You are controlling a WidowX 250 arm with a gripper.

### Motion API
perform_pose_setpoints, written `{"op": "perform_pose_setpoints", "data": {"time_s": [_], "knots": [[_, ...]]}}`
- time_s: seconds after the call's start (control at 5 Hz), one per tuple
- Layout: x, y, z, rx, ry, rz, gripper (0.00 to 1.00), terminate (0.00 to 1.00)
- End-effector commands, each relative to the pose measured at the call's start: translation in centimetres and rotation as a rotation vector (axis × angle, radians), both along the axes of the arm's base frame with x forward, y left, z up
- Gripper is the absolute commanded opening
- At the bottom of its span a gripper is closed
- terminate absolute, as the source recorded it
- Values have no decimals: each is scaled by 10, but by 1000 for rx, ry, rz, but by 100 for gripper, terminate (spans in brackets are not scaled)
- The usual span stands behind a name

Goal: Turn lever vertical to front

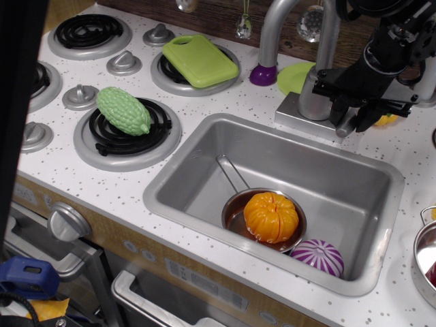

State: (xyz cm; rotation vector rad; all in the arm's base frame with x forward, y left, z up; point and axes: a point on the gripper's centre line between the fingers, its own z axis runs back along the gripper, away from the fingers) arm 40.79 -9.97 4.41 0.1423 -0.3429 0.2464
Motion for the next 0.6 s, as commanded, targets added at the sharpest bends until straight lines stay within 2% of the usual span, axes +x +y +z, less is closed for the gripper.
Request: {"op": "perform_pose_setpoints", "data": {"time_s": [0.0,0.2,0.4], "knots": [[7,2,25,-25,-41,-9,100,0],[7,2,25,-25,-41,-9,100,0],[7,2,25,-25,-41,-9,100,100]]}}
